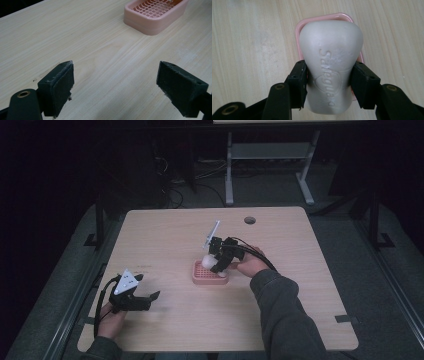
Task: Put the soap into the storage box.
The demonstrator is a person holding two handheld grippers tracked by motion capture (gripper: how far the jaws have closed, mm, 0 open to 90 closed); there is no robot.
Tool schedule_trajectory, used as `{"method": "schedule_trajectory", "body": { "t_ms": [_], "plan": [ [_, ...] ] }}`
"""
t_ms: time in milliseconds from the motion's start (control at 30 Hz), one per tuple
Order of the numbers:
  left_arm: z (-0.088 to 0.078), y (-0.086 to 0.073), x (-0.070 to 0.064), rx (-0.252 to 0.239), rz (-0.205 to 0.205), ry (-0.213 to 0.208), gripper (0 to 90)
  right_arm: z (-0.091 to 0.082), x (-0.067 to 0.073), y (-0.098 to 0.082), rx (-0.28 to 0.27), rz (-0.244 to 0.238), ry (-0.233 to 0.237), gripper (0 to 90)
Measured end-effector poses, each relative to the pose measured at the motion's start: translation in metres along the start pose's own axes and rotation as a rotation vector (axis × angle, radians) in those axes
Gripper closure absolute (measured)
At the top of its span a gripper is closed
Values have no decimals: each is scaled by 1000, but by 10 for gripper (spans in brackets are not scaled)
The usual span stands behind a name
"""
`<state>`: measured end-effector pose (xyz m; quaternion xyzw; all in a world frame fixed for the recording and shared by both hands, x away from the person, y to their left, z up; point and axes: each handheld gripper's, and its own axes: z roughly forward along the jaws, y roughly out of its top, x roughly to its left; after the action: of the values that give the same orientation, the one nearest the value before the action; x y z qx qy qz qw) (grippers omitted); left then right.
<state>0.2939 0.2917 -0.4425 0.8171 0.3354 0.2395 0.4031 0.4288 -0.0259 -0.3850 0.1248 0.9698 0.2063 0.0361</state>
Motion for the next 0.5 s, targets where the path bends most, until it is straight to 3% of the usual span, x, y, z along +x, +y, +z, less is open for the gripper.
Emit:
{"method": "schedule_trajectory", "body": {
  "t_ms": [500],
  "plan": [
    [0,0,1,2,3,4,139,16,-5,4,25,8,-6,489]
  ]
}}
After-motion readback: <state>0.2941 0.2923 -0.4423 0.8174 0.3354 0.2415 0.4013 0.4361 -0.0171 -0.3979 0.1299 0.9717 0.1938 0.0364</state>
